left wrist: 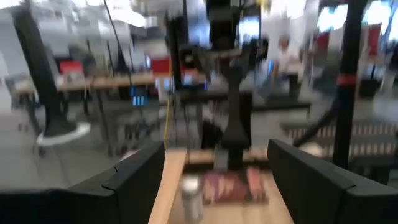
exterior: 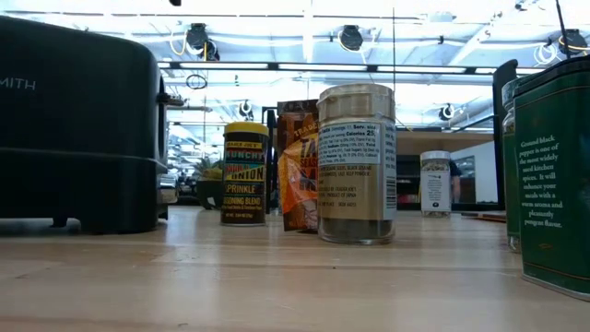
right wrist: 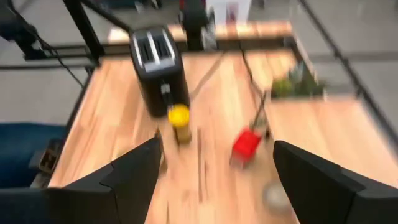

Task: Shelf spices
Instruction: Put the yellow seasoning bottle on the shelf

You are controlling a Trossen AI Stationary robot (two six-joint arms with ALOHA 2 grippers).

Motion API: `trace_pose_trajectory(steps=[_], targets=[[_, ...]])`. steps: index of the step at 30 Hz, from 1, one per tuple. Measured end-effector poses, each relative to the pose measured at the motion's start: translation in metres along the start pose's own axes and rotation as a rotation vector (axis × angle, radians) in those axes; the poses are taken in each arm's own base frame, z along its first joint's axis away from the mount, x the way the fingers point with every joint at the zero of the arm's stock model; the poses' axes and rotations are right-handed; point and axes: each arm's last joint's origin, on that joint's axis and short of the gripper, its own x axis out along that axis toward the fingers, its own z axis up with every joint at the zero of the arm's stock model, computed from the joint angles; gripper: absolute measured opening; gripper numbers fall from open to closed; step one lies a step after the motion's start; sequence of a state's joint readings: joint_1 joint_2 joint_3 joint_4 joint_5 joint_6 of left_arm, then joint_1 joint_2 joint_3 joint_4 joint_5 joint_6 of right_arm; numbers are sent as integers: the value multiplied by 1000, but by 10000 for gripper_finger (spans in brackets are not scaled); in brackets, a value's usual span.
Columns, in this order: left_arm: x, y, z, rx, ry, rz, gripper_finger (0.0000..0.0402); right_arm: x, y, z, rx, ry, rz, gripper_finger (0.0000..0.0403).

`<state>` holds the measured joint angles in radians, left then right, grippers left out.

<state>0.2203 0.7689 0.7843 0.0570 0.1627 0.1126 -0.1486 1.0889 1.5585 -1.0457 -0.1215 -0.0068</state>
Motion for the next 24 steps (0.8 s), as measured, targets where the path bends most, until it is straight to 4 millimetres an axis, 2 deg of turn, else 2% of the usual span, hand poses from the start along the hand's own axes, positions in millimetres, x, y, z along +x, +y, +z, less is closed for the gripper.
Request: trace_pose_trajectory(steps=[2, 4, 9, 13, 19, 24], targets=[[9, 3, 7, -3, 87, 8, 295, 0, 0, -6, 39, 57, -6, 297], [18, 5, 5, -5, 205, 13, 295, -1, -1, -11, 79, 113, -40, 297], [37, 5, -22, -45, 498, -16, 295, 5, 0, -28, 146, 247, -108, 297], [49, 2, -47, -67, 659, -46, 295, 21, 3, -43, 175, 321, -108, 297], [78, -12, -70, -101, 606, -166, 295, 62, 10, -68, 149, 315, -68, 297], [107, -28, -76, -78, 406, -274, 295, 97, 17, -88, 107, 187, -8, 297]])
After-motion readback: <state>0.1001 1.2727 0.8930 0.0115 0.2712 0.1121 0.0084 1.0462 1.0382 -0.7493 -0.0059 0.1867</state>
